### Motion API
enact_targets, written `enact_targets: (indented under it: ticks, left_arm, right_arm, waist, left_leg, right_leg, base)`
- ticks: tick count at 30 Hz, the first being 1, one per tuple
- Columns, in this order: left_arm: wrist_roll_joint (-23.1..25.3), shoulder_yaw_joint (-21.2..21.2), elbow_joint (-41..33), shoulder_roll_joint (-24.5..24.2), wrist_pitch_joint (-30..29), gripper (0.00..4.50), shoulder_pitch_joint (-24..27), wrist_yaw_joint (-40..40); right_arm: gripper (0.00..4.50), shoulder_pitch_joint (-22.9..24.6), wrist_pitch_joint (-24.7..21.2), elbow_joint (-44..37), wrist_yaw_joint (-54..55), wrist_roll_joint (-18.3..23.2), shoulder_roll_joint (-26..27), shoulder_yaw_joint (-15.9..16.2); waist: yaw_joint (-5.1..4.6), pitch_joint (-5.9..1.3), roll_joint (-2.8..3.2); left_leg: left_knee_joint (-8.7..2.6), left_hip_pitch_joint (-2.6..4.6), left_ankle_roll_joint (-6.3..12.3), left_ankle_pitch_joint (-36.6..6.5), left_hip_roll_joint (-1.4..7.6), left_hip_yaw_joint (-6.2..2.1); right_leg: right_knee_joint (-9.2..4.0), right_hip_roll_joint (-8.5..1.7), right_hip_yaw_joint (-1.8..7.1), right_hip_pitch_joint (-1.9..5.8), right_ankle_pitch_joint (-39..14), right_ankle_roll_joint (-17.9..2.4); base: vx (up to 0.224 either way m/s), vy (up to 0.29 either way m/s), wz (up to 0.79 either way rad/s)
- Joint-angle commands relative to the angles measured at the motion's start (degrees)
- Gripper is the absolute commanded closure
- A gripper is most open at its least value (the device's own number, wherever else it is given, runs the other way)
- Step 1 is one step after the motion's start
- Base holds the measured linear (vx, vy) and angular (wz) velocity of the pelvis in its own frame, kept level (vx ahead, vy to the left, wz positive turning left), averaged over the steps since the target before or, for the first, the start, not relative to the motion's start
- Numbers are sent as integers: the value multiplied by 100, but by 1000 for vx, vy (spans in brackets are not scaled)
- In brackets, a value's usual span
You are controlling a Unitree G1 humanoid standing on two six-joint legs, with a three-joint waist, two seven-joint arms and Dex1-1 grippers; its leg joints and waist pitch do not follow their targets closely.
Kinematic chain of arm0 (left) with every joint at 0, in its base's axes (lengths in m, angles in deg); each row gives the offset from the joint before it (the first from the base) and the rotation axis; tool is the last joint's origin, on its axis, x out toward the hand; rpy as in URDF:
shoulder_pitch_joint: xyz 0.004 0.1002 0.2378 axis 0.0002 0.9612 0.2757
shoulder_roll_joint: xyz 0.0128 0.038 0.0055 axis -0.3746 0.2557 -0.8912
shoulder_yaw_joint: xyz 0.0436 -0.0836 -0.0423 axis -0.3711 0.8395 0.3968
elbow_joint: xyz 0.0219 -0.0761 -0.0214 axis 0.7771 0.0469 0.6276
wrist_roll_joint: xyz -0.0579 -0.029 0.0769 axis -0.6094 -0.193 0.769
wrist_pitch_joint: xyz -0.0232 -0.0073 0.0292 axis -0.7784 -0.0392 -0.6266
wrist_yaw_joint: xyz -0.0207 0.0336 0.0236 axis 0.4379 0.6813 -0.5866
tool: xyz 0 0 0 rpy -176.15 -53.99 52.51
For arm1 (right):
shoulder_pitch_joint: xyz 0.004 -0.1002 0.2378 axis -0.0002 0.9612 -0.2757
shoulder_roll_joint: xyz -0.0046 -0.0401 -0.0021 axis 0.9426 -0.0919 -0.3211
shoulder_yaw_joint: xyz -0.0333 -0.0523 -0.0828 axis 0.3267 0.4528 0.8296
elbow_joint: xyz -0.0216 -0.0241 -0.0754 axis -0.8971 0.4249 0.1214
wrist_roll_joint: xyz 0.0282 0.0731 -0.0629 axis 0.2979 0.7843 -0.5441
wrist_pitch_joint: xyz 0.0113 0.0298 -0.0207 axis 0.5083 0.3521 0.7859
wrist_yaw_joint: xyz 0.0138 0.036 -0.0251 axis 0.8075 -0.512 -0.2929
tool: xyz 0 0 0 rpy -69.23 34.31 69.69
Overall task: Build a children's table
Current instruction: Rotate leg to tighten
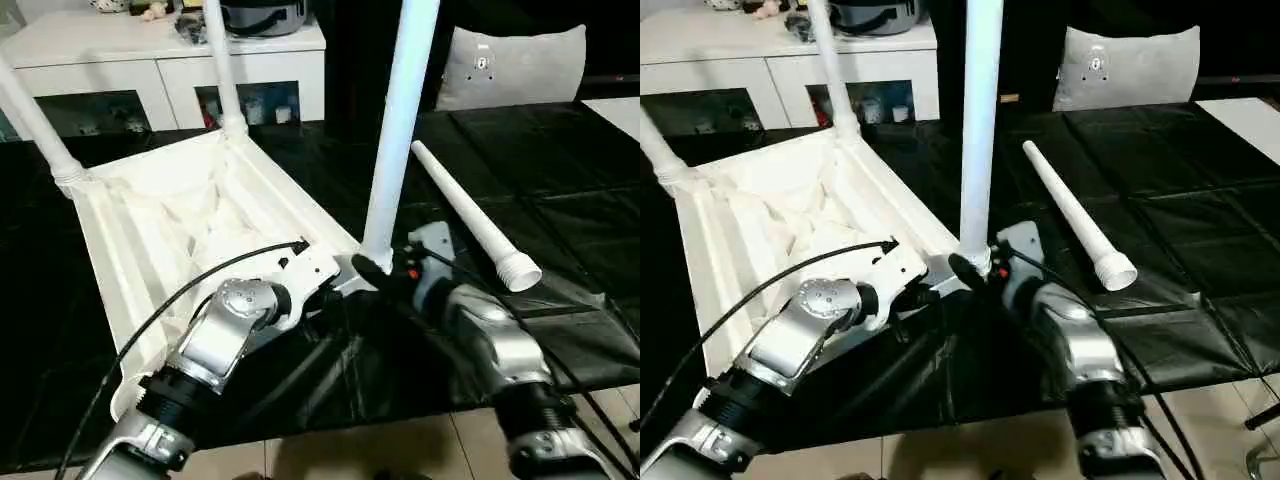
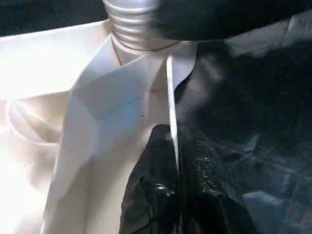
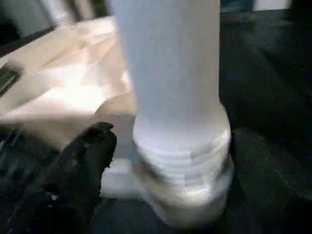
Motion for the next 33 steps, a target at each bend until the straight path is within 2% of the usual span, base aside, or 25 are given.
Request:
enact_targets:
  ticks: [1,2,3,5,6,8,9,10,11,12,14,15,19,20,21,24,26,29,31,33]
  left_arm:
    - [55,-2,-43,-183,472,450,-168,-260]
    - [28,-49,-28,-254,580,450,-154,-416]
    - [-13,-124,1,-378,716,450,-132,-672]
    - [-29,-195,1,-472,881,450,-117,-867]
    - [-66,-276,-15,-603,1016,450,-93,-1133]
    - [-120,-411,13,-830,1457,450,-72,-1615]
    - [-108,-488,66,-924,1603,450,-92,-1794]
    - [-104,-505,79,-944,1630,450,-97,-1831]
    - [-94,-526,97,-968,1665,450,-105,-1869]
    - [-101,-583,150,-1034,1763,450,-126,-2030]
    - [-130,-693,237,-1153,1960,450,-172,-2378]
    - [-161,-736,303,-1197,2090,450,-205,-2595]
    - [-187,-816,384,-1242,2303,450,-257,-2916]
    - [-206,-851,404,-1258,2368,450,-272,-3019]
    - [-212,-867,414,-1265,2398,450,-280,-3060]
    - [-207,-944,501,-1250,2596,450,-336,-3206]
    - [-202,-957,540,-1232,2644,450,-357,-3225]
    - [-191,-963,637,-1161,2714,450,-404,-3240]
    - [-182,-956,666,-1146,2737,450,-406,-3243]
    - [-172,-941,696,-1132,2764,450,-405,-3257]
  right_arm:
    - [11,1,111,-239,-614,157,-190,106]
    - [11,4,129,-290,-805,179,-315,106]
    - [3,-7,166,-362,-1138,196,-550,134]
    - [3,-22,181,-387,-1340,189,-697,183]
    - [3,-53,259,-401,-1563,129,-897,267]
    - [3,-115,339,-445,-1983,63,-1205,414]
    - [3,-156,357,-430,-2165,44,-1319,470]
    - [3,-165,361,-426,-2203,39,-1342,481]
    - [3,-177,365,-418,-2248,33,-1371,494]
    - [3,-211,422,-390,-2348,-9,-1426,527]
    - [3,-280,539,-341,-2537,-81,-1483,617]
    - [3,-326,671,-292,-2586,-143,-1467,692]
    - [3,-315,629,-350,-2838,-54,-1397,844]
    - [3,-326,627,-319,-2901,-28,-1384,882]
    - [29,-333,627,-298,-2924,-18,-1375,897]
    - [42,-385,602,-151,-3087,36,-1325,951]
    - [75,-391,608,-128,-3132,29,-1321,966]
    - [86,-386,583,-110,-3217,35,-1315,998]
    - [118,-377,577,-117,-3239,35,-1322,1007]
    - [121,-366,557,-118,-3265,45,-1327,1009]
  waist:
    - [90,-461,-35]
    - [122,-476,-48]
    - [155,-486,-58]
    - [246,-500,-70]
    - [272,-517,-61]
    - [409,-528,-78]
    - [461,-532,-88]
    - [492,-527,-73]
    - [537,-526,-55]
    - [556,-517,-86]
    - [590,-508,-71]
    - [597,-499,-82]
    - [632,-489,-69]
    - [631,-499,-84]
    - [638,-499,-85]
    - [641,-512,-82]
    - [646,-519,-89]
    - [653,-517,-100]
    - [655,-519,-106]
    - [662,-525,-103]
  left_leg:
    - [-456,7,303,-2072,322,-134]
    - [-434,-23,458,-1817,328,-118]
    - [-387,-22,531,-1688,317,-77]
    - [-340,-40,627,-1319,313,-39]
    - [-322,-54,663,-1156,312,-38]
    - [-266,-79,802,-771,301,-3]
    - [-258,-78,843,-742,297,8]
    - [-261,-67,851,-753,309,14]
    - [-269,-30,811,-800,336,18]
    - [-282,-28,766,-887,345,19]
    - [-305,-12,663,-1056,352,12]
    - [-309,1,591,-1145,347,24]
    - [-337,75,474,-1366,379,54]
    - [-340,67,446,-1380,379,57]
    - [-340,61,452,-1382,377,55]
    - [-340,40,450,-1348,379,55]
    - [-333,37,454,-1286,378,57]
    - [-324,24,477,-1242,362,62]
    - [-323,22,470,-1220,362,62]
    - [-318,28,470,-1198,367,63]
  right_leg:
    - [-315,-459,380,246,-1696,-842]
    - [-278,-439,374,253,-1501,-962]
    - [-268,-435,392,214,-1500,-1035]
    - [-207,-431,435,188,-1289,-1151]
    - [-177,-436,437,200,-1156,-1191]
    - [-97,-408,453,170,-772,-1275]
    - [-80,-395,444,178,-785,-1285]
    - [-88,-393,445,169,-844,-1267]
    - [-96,-382,448,142,-958,-1242]
    - [-110,-371,439,142,-1090,-1212]
    - [-126,-374,442,137,-1368,-1139]
    - [-138,-370,458,118,-1496,-1095]
    - [-158,-364,503,71,-1654,-1121]
    - [-143,-366,510,85,-1618,-1133]
    - [-142,-367,510,87,-1619,-1130]
    - [-113,-373,521,99,-1485,-1168]
    - [-100,-380,525,105,-1392,-1188]
    - [-111,-382,525,116,-1473,-1159]
    - [-114,-386,525,119,-1522,-1131]
    - [-111,-385,525,114,-1517,-1131]
  base:
    - [0,0,0]
    - [0,0,0]
    - [0,0,0]
    - [0,0,0]
    - [0,0,0]
    - [26,-29,-1]
    - [0,0,0]
    - [0,0,0]
    - [0,0,0]
    - [0,0,0]
    - [0,0,0]
    - [0,0,0]
    - [0,0,0]
    - [0,0,0]
    - [0,0,0]
    - [0,0,0]
    - [0,0,0]
    - [0,0,0]
    - [0,0,0]
    - [0,0,0]
